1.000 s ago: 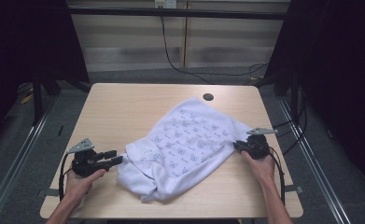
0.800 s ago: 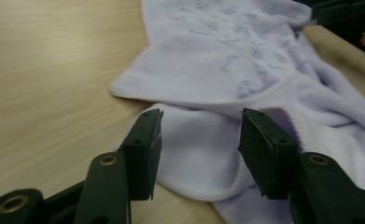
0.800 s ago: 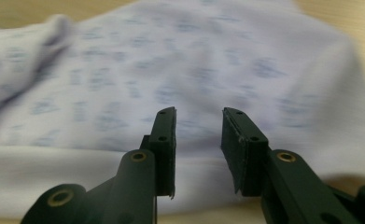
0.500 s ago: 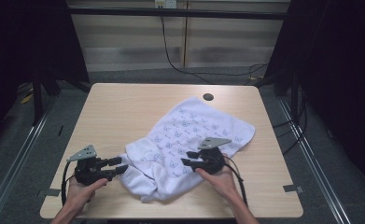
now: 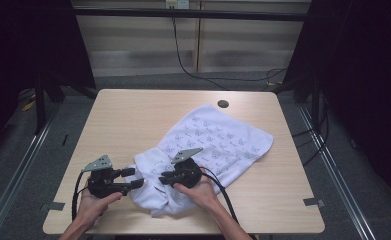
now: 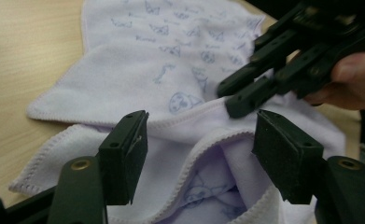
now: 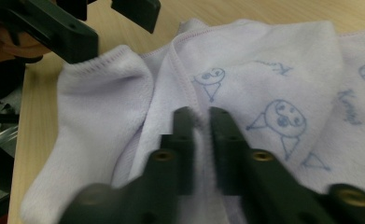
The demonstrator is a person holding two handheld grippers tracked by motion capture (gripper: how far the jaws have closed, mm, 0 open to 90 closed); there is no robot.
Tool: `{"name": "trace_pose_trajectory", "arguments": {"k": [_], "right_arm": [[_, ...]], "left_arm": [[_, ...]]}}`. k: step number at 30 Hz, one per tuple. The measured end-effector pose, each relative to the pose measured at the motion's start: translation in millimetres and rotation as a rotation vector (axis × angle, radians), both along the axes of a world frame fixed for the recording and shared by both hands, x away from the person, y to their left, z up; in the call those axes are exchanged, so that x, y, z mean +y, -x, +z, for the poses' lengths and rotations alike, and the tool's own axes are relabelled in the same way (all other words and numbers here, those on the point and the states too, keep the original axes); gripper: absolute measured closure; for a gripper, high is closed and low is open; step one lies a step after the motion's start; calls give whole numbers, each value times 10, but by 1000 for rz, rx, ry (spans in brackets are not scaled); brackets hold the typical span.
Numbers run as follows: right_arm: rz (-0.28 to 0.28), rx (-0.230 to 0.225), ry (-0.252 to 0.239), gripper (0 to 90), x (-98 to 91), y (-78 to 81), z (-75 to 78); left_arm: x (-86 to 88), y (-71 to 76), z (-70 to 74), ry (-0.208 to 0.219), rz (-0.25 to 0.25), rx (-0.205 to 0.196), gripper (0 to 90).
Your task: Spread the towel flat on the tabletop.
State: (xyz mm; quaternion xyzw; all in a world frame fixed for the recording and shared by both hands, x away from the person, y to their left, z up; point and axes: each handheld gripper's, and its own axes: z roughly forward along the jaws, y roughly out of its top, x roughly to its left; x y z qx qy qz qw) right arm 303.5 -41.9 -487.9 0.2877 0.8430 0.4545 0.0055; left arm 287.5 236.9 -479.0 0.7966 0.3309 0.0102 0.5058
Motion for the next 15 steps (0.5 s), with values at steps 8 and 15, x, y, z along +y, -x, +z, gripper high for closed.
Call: {"name": "trace_pose_trajectory", "arguments": {"k": [8,15], "right_arm": [[-155,-119,-31,878,-769,257,405],[-317,-107,8,878,-1592,653,393]], "left_arm": [[-82,32,-80,-127,-54,3,875],[-55,139,-106,-148,-81,31,885]]}}
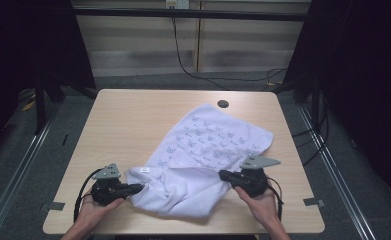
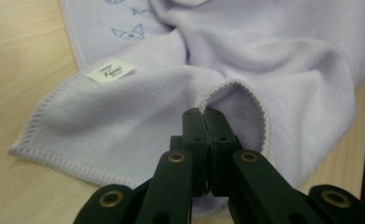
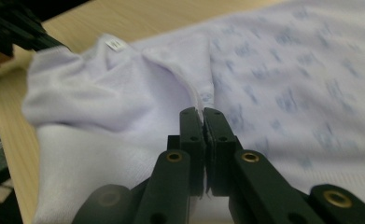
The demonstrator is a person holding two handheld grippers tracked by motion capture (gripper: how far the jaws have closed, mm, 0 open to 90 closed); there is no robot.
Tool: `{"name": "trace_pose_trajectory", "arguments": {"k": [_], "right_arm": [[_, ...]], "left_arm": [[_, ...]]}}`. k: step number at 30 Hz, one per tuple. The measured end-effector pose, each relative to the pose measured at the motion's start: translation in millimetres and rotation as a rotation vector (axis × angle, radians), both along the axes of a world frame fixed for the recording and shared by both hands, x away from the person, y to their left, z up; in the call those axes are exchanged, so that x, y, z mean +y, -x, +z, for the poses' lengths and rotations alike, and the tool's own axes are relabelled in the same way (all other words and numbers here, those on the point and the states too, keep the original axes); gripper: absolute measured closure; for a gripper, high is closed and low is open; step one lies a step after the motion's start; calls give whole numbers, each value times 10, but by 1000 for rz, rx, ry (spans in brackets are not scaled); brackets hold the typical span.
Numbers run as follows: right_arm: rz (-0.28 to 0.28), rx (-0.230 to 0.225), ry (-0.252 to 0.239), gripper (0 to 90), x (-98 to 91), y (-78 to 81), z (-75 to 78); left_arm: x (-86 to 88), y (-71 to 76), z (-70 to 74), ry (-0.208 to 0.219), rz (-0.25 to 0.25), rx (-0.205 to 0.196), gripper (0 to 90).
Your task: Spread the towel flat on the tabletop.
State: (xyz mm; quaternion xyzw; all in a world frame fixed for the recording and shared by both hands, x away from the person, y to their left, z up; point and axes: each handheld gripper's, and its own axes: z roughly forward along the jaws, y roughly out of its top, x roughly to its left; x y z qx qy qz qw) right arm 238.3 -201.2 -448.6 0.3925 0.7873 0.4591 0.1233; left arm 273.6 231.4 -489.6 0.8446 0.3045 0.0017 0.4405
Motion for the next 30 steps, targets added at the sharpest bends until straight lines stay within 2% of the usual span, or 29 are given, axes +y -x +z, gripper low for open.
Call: {"name": "trace_pose_trajectory", "arguments": {"k": [2,5,6,7,9,11,13,14,16,17,18,21,23,25,26,30], "right_arm": [[-45,14,31,877,-163,112,-65],[-101,62,41,872,-382,262,-174],[-101,62,41,872,-382,262,-174],[-114,93,66,865,-466,361,-238],[-115,129,80,840,-505,450,-278],[-117,123,92,750,-517,506,-269],[-127,93,64,700,-521,493,-215],[-119,79,44,688,-506,455,-184],[-104,58,30,660,-420,322,-126],[-81,49,28,653,-352,234,-102],[-61,41,22,653,-270,148,-82],[-4,45,-21,663,-19,-122,-77],[33,55,-18,667,160,-282,-100],[75,62,0,668,339,-403,-131],[96,72,-3,670,419,-460,-157],[135,99,56,627,650,-609,-304]], "left_arm": [[-21,17,-26,-22,-3,6,885],[-43,33,-40,-16,-13,11,884],[-50,37,-36,-13,-16,14,884],[-54,41,-25,-3,-22,18,883],[-44,34,-23,7,-19,23,883],[-13,33,-4,23,-15,27,869],[31,16,13,45,0,25,795],[53,-14,20,51,15,29,759],[76,-102,30,37,35,25,699],[92,-154,30,43,52,16,688],[105,-208,23,59,72,23,668],[108,-370,-9,37,110,16,629],[142,-474,-35,53,130,22,591],[163,-544,-69,67,129,40,542],[160,-554,-86,63,140,40,522],[99,-530,-135,26,110,32,482]]}}
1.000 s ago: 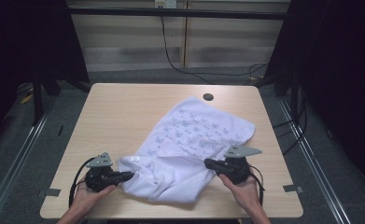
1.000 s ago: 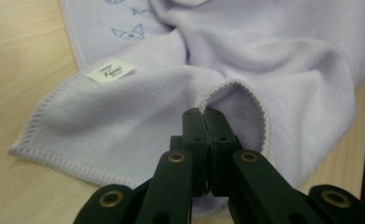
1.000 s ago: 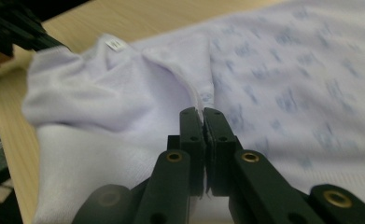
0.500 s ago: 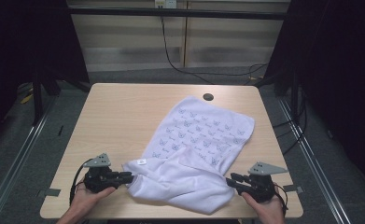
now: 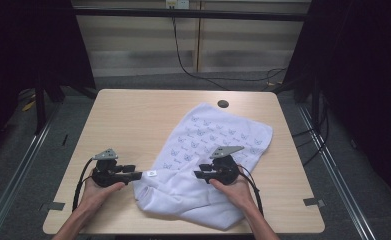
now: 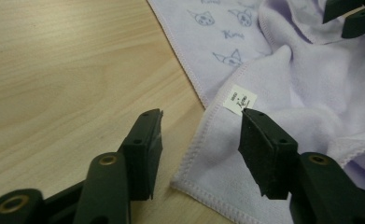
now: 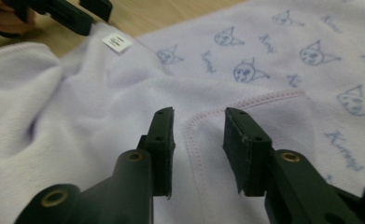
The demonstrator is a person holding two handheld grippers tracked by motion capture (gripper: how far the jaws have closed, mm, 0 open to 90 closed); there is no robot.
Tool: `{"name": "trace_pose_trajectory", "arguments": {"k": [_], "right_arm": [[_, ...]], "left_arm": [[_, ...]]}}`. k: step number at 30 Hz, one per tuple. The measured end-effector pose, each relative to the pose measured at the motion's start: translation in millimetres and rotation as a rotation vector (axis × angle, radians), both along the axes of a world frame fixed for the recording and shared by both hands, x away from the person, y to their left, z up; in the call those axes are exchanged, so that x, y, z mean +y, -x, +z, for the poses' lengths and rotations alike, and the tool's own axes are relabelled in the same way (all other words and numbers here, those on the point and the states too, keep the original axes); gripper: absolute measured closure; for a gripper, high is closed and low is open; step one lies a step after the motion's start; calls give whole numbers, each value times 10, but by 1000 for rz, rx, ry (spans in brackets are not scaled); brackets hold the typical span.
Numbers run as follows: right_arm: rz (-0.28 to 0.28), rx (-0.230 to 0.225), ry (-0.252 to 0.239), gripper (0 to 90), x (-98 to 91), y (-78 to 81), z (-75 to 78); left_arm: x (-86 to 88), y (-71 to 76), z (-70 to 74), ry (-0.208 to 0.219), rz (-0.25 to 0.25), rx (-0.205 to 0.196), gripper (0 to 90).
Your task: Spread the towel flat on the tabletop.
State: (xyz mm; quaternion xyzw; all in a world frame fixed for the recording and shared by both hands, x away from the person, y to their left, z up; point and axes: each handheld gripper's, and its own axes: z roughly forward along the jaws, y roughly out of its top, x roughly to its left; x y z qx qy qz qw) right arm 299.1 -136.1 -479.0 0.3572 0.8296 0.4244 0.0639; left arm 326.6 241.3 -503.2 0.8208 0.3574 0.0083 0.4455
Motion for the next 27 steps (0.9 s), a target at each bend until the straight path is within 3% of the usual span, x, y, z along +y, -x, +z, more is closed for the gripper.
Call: {"name": "trace_pose_trajectory", "arguments": {"k": [2,5,6,7,9,10,11,13,14,16,20,23,27], "right_arm": [[5,26,22,588,43,-25,-79],[0,27,89,531,89,-5,-169],[0,27,89,531,89,-5,-169],[-17,5,93,586,80,16,-202],[-51,1,113,700,52,27,-193],[-52,-12,120,778,31,24,-197],[-61,-19,127,841,6,29,-191],[-78,-24,106,875,-74,42,-168],[-91,-35,91,878,-130,53,-147],[-110,-51,54,881,-260,81,-78],[-152,-83,16,883,-468,128,82],[-217,-122,-54,883,-793,236,305],[-257,-165,-129,883,-1091,427,532]], "left_arm": [[-35,11,-10,-17,-16,3,480],[-98,56,-13,-51,-40,-5,496],[-98,56,-13,-51,-40,-5,496],[-127,89,6,-57,-53,20,512],[-149,124,9,-82,-84,6,637],[-157,142,5,-95,-84,-14,732],[-157,142,1,-93,-96,-9,821],[-134,144,11,-52,-101,0,883],[-134,144,11,-52,-101,0,885],[-93,156,57,-1,-94,-2,889],[-78,156,79,21,-88,-2,891],[-53,174,155,71,-78,-18,891],[-20,230,397,142,-70,-88,891]]}}
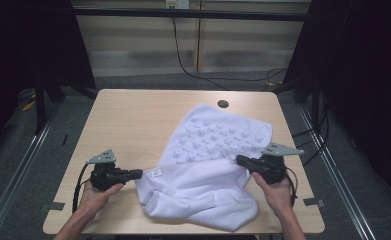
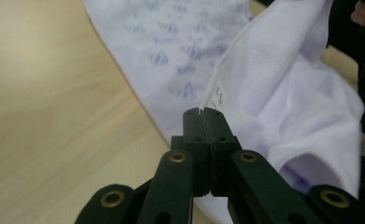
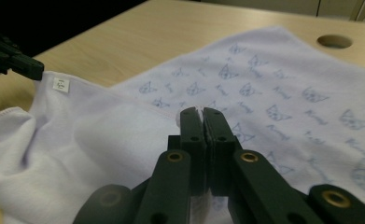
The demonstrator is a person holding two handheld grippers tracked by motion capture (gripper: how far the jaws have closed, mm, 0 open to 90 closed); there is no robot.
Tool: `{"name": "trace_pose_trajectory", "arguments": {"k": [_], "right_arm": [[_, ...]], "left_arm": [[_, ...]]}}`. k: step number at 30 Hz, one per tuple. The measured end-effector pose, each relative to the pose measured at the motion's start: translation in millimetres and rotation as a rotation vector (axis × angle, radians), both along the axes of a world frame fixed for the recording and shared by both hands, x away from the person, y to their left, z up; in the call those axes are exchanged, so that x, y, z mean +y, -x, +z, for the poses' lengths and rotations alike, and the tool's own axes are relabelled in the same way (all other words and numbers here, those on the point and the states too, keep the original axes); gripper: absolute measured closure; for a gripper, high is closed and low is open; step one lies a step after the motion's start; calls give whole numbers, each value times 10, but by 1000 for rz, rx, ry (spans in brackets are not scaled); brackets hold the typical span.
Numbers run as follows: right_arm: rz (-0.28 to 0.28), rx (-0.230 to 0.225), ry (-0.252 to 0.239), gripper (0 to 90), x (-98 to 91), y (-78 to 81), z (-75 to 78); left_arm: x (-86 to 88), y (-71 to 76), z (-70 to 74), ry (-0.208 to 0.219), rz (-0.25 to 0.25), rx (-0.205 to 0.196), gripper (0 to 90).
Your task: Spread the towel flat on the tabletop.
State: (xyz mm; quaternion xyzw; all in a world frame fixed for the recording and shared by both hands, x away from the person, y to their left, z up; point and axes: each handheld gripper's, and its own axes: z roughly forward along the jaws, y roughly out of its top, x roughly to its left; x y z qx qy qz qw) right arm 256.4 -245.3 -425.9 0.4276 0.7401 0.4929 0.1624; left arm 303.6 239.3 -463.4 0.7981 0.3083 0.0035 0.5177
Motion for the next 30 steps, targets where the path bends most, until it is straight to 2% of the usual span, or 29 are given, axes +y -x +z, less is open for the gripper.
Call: {"name": "trace_pose_trajectory", "arguments": {"k": [1,2,3,4,5,6,8,9,10,12,13,14,15,16,17,18,19,20,21,23,25,26,28,29,30], "right_arm": [[0,0,0,883,0,0,0],[-8,-13,0,883,-53,62,65],[-1,-36,-18,883,-146,187,175],[2,-41,-24,883,-180,261,223],[12,-48,-30,882,-202,337,259],[27,-56,-30,883,-215,416,283],[52,-57,-26,882,-213,600,298],[52,-57,-26,882,-213,600,298],[82,-46,-31,882,-199,797,250],[116,-31,-35,881,-180,1000,158],[116,-31,-35,881,-180,1000,158],[127,-24,-32,880,-173,1097,102],[162,11,-14,877,-162,1256,-12],[162,11,-14,877,-162,1256,-12],[171,51,5,868,-163,1381,-117],[184,72,10,864,-164,1437,-165],[184,72,10,864,-164,1437,-165],[184,101,27,833,-152,1555,-224],[197,112,29,814,-163,1588,-229],[189,105,28,782,-183,1607,-218],[146,67,-12,731,-292,1610,-121],[127,52,-27,710,-329,1581,-96],[120,36,-32,680,-353,1490,-76],[118,38,-16,675,-347,1411,-92],[106,45,2,660,-333,1315,-120]], "left_arm": [[0,0,0,0,0,0,891],[22,17,64,33,-1,-8,891],[59,71,183,62,-5,-34,891],[59,71,183,62,-5,-34,891],[90,157,252,88,-17,-48,891],[96,215,264,93,-31,-50,891],[106,339,251,68,-50,-61,891],[106,339,251,68,-50,-61,891],[130,498,161,44,-75,-35,891],[156,625,66,18,-97,-6,891],[156,625,66,18,-97,-6,890],[164,684,25,5,-113,6,890],[172,789,-42,-10,-130,32,890],[172,789,-42,-10,-130,32,889],[183,893,-81,-15,-136,38,889],[192,937,-88,-10,-147,44,888],[192,937,-88,-10,-147,44,887],[203,1007,-82,-32,-164,55,886],[210,1031,-80,-40,-188,55,884],[222,1056,-67,-42,-185,52,878],[308,1054,2,11,-175,46,819],[326,1027,21,19,-163,43,772],[306,906,17,5,-127,38,722],[280,800,-6,8,-118,40,709],[230,676,-34,14,-109,62,694]]}}
